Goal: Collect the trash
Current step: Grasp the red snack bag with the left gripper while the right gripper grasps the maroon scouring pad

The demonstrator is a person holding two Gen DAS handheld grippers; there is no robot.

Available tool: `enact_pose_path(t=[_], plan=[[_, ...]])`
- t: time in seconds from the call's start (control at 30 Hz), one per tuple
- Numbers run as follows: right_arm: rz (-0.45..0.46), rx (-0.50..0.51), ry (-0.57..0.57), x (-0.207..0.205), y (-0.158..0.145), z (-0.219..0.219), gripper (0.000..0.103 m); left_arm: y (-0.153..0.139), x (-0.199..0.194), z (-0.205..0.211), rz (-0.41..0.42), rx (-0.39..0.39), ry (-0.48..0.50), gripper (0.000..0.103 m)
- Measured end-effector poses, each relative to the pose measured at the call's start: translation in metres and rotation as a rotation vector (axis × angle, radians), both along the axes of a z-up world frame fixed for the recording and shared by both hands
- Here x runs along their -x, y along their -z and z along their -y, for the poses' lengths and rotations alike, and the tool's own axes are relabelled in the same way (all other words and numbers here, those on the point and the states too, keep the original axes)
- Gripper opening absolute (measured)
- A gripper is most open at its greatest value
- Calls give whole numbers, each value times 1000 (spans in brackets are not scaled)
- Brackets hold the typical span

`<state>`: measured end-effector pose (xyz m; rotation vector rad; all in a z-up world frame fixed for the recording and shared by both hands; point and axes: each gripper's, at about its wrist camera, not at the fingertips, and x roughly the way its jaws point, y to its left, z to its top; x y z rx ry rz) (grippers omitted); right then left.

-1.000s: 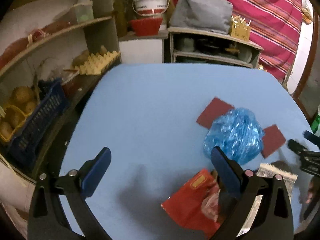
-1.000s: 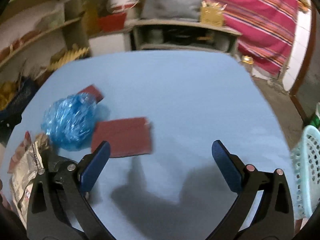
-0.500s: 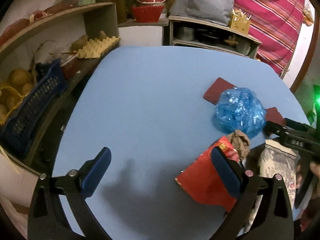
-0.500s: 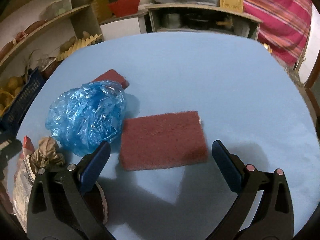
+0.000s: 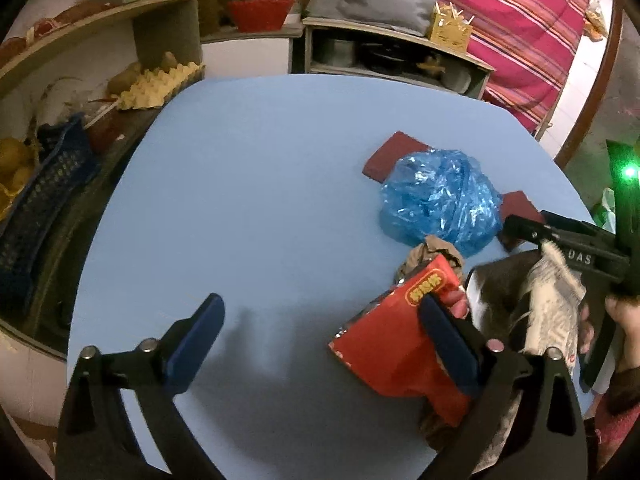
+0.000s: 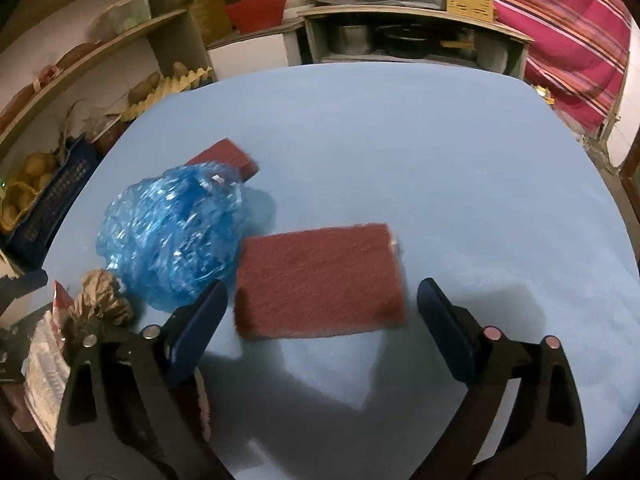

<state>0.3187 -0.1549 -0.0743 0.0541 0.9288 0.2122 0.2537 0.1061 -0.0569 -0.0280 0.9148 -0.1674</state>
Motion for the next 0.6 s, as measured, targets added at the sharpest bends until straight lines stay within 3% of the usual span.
enact_pose_path(t=[0.07, 0.13, 0.23, 0.33, 0.6], plan=[[-5, 1, 15, -1, -1, 7, 88, 2, -1, -1, -16, 23, 16, 54], [-6, 11, 20, -1, -1, 12, 88, 6, -4, 0, -48, 31, 28, 33], [-9, 6, 29, 1, -3, 18, 88, 12, -4, 6, -62, 26, 53, 14], [-4, 6, 34, 2, -4, 19, 88, 9, 0, 15, -25, -14, 71, 5], [21, 7, 38, 8, -13, 18, 89, -21, 0, -3, 70, -3, 1, 2]])
